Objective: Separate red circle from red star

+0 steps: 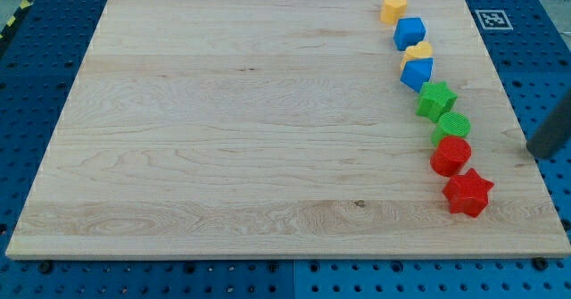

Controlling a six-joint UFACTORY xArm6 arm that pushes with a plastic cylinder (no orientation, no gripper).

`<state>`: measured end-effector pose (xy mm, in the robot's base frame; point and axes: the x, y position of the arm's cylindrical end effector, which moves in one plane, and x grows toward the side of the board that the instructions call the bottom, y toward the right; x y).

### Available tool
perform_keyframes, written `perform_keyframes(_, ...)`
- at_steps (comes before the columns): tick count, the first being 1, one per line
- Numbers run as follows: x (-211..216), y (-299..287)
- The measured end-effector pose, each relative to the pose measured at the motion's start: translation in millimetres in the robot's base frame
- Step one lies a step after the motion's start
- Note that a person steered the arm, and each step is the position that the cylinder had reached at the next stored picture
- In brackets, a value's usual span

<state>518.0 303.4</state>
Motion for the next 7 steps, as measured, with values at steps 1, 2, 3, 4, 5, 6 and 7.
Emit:
perform_keyframes(1, 6.0, -0.8)
perform_keyframes(2, 16.7, -8.5)
perform_keyframes(3, 15.2, -28.1)
perform_keyframes(4, 15.2, -61.7)
perform_keyframes(5, 9.1, -81.0)
perform_keyframes(6, -2.4, -91.6)
perform_keyframes(7, -10.5, -103.2)
